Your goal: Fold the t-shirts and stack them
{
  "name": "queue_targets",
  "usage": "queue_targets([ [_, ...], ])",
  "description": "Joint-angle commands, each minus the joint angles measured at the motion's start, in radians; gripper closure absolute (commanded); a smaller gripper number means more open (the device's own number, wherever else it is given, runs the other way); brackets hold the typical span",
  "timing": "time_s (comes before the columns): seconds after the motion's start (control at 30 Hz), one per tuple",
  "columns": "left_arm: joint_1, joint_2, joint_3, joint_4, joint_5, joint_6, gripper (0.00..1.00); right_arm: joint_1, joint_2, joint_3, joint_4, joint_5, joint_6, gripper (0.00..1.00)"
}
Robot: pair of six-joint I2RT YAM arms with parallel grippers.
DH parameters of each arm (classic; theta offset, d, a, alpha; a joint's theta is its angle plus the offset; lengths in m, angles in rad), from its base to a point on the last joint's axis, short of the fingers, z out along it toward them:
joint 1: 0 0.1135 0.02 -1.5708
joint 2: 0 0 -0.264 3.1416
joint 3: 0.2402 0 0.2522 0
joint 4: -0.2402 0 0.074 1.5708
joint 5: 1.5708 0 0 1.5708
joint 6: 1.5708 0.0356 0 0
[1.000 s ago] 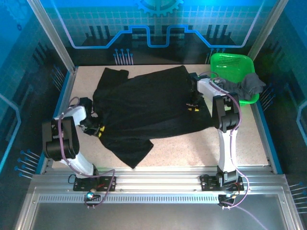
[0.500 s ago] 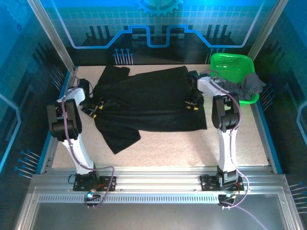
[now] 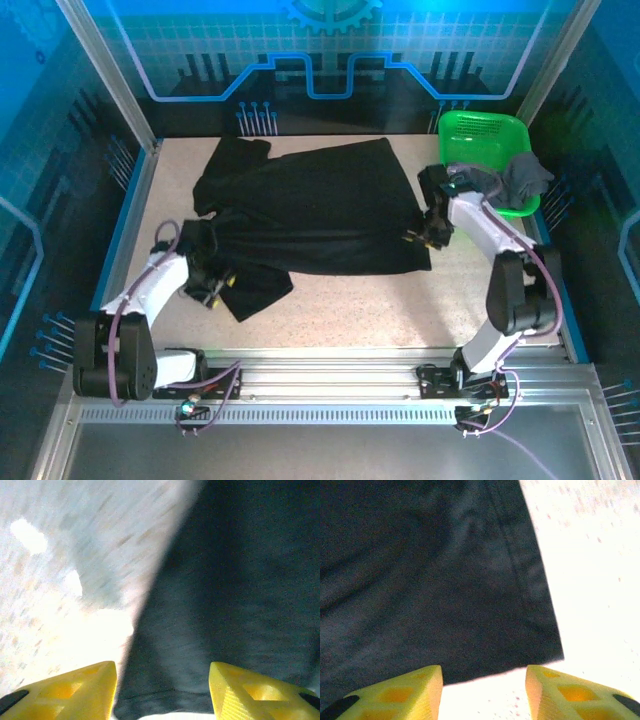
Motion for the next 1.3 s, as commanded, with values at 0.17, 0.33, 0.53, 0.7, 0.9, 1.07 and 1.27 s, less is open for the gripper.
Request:
queue_targets([
  [0.17, -0.091, 0.016, -0.094, 0.108, 0.134, -0.185, 0.48, -0.068, -0.077, -0.176, 0.098, -0.089, 0.025, 0.49],
  [0.33, -0.118, 0.083, -0.100, 0.105, 0.088, -0.173, 0.85, -0.103, -0.095, -0.235, 0.100, -0.078, 0.036, 0.49],
  [0.53, -0.124, -0.135, -0.099, -0.087, 0.062, -0.188, 1.00, -0.129, -0.061, -0.241, 0.129, -0.057, 0.057, 0.51],
  [0.7, -0.128, -0.267, -0.122, -0.202, 0.105, -0.212, 1.00, -0.134, 0.018, -0.220, 0.159, -0.085, 0.093, 0.57],
  [0.9, -0.139, -0.345, -0.137, -0.238, 0.141, -0.237, 1.00, -0.137, 0.052, -0.234, 0.145, -0.063, 0.145, 0.60],
  [1.07, -0.161, -0.367, -0.122, -0.291, 0.188, -0.246, 1.00, -0.144, 0.111, -0.213, 0.214, -0.079, 0.117, 0.73],
  [1.27, -0.177, -0.453, -0.083, -0.393, 0.224, -0.282, 1.00, -0.122, 0.080, -0.183, 0.177, -0.034, 0.090, 0.99],
])
